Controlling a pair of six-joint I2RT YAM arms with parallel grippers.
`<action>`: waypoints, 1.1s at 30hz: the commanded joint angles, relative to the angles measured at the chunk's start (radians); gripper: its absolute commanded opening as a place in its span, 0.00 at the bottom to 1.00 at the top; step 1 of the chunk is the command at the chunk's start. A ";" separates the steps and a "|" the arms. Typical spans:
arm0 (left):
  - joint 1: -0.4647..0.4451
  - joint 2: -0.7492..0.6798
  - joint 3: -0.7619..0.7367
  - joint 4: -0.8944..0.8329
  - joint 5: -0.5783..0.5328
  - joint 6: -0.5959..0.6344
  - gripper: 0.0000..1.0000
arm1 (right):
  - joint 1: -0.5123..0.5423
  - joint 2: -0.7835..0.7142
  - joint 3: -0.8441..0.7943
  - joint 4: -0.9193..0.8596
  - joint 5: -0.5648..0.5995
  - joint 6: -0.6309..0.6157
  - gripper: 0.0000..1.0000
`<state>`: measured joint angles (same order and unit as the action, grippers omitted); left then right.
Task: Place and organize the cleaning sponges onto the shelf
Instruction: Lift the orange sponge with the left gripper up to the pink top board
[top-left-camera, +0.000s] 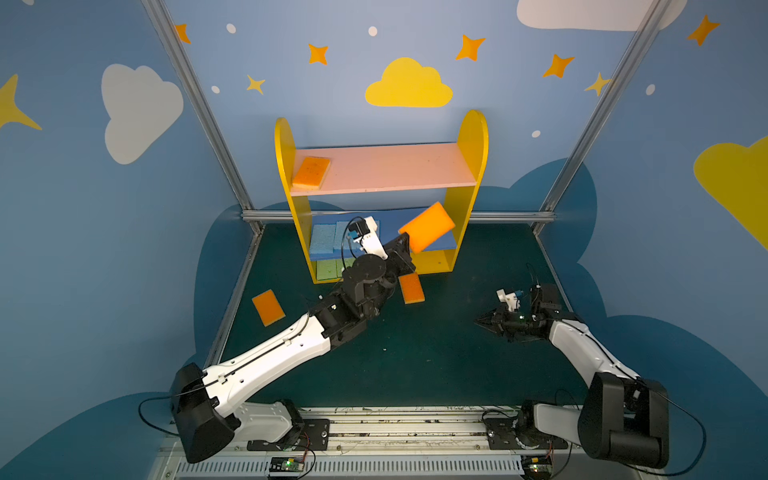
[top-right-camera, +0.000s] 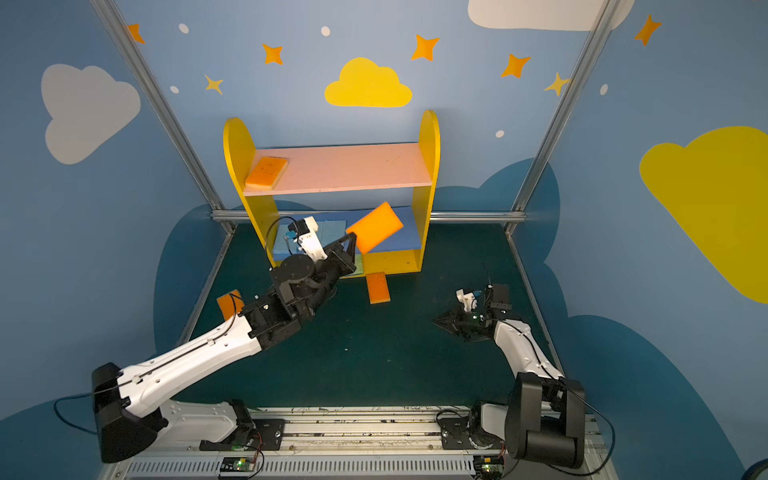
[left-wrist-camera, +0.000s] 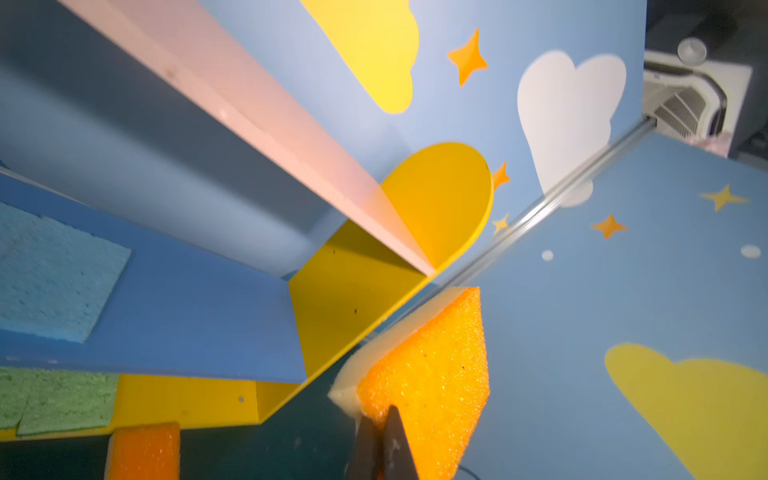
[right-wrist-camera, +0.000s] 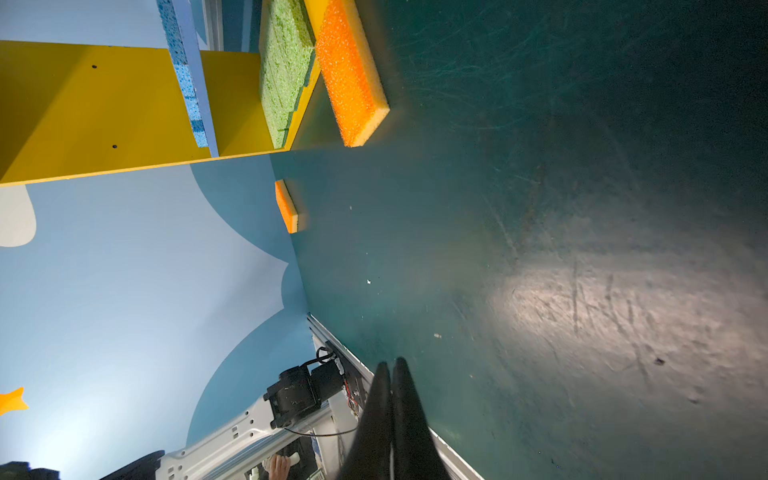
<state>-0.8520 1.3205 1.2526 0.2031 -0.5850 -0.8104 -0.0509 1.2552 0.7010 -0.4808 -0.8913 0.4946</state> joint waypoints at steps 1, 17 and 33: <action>0.072 0.033 0.088 -0.065 -0.085 -0.026 0.03 | 0.039 0.007 0.061 -0.029 0.007 0.007 0.06; 0.332 0.185 0.340 -0.314 -0.120 -0.374 0.04 | 0.214 0.288 0.316 0.005 0.047 0.077 0.04; 0.443 0.244 0.418 -0.416 -0.120 -0.502 0.04 | 0.272 0.389 0.429 -0.013 0.058 0.088 0.04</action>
<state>-0.4274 1.5364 1.6413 -0.1635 -0.7231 -1.2800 0.2134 1.6352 1.0981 -0.4770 -0.8417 0.5838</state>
